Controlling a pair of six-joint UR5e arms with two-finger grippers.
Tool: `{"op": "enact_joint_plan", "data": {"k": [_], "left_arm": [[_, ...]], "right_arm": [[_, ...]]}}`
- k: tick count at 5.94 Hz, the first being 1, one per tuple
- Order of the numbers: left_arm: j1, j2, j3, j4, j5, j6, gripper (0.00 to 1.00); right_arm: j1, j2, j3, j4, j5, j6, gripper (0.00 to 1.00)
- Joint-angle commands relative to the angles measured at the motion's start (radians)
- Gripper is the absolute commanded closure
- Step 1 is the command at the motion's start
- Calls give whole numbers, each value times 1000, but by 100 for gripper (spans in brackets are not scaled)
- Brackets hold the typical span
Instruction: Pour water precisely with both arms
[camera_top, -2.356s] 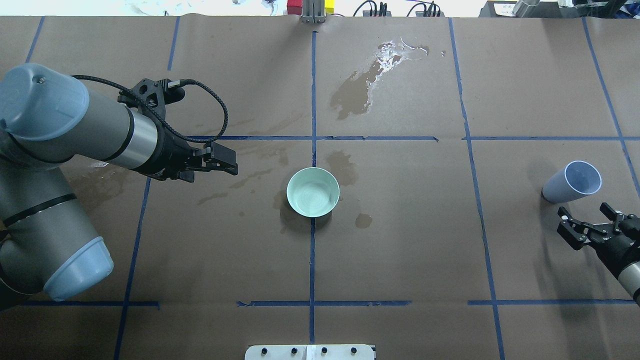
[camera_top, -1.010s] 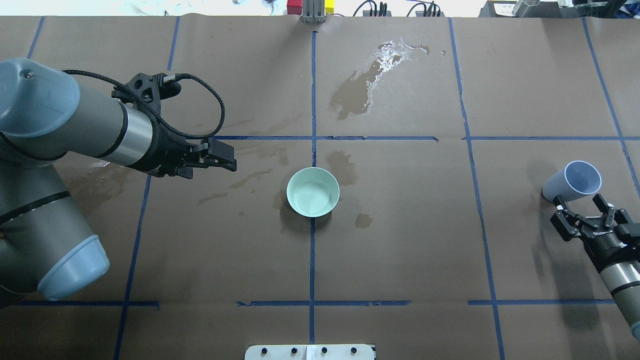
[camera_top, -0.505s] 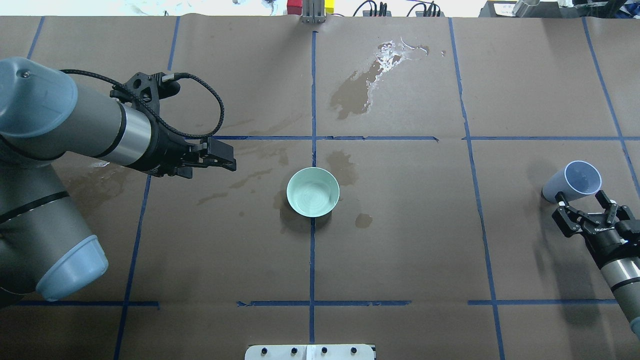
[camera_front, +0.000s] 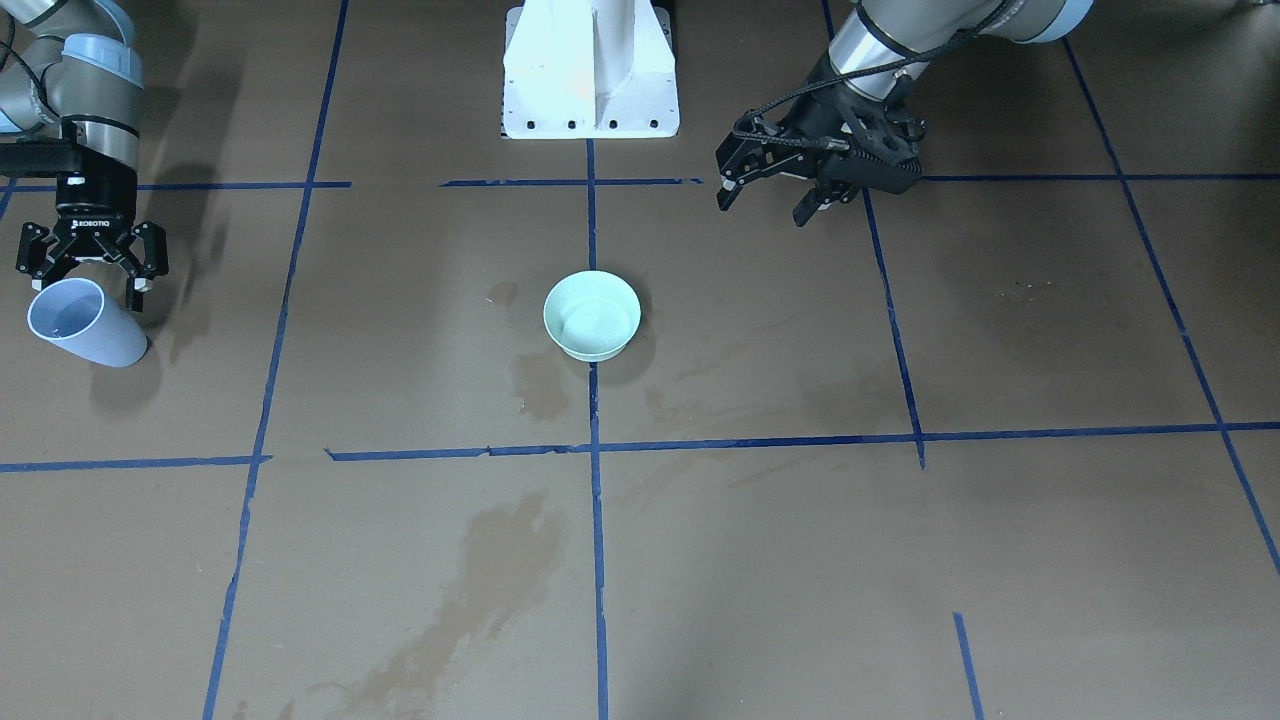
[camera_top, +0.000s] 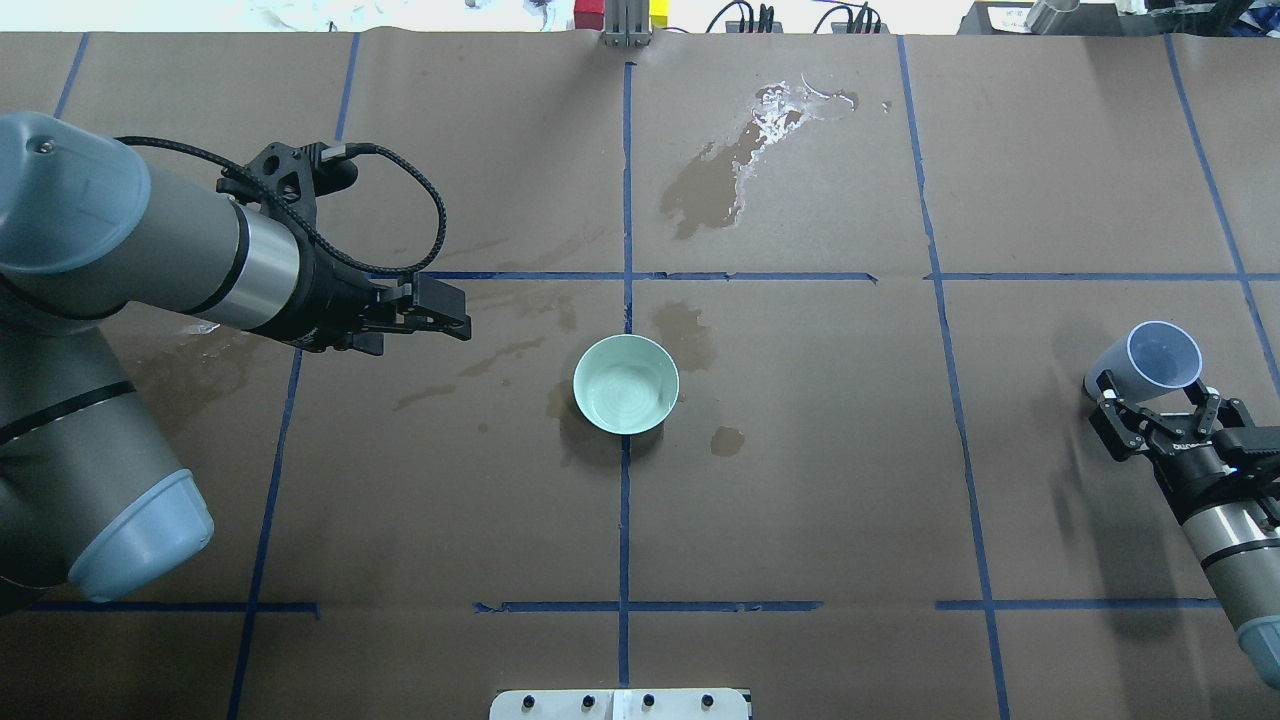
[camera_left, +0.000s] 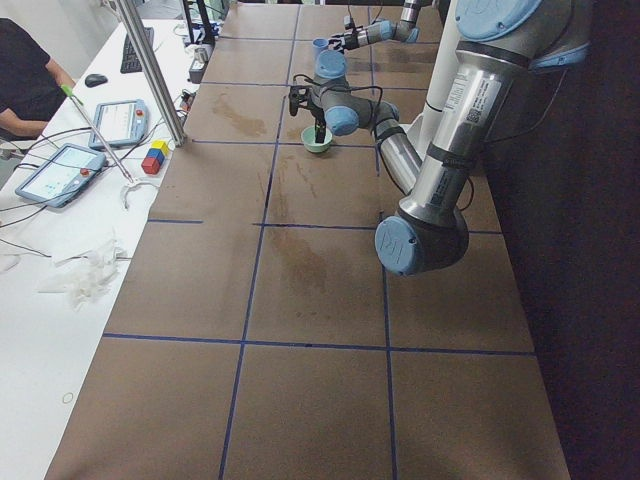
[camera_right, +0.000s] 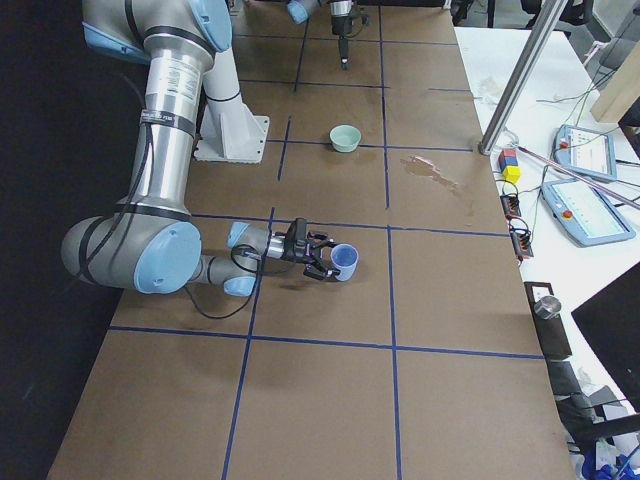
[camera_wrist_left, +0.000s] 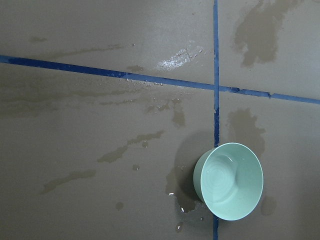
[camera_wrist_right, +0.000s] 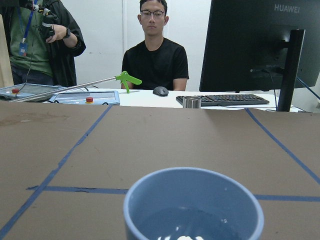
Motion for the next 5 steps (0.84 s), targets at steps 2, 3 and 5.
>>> {"op": "enact_joint_plan", "data": {"k": [2, 3, 5], "left_arm": [[-3, 0, -20, 29, 0, 0, 0], [-4, 0, -28, 37, 0, 0, 0], [-4, 0, -30, 37, 0, 0, 0]], "right_arm": [[24, 6, -34, 3, 12, -3, 1], [41, 7, -34, 1, 26, -12, 1], [73, 35, -36, 1, 44, -52, 1]]}}
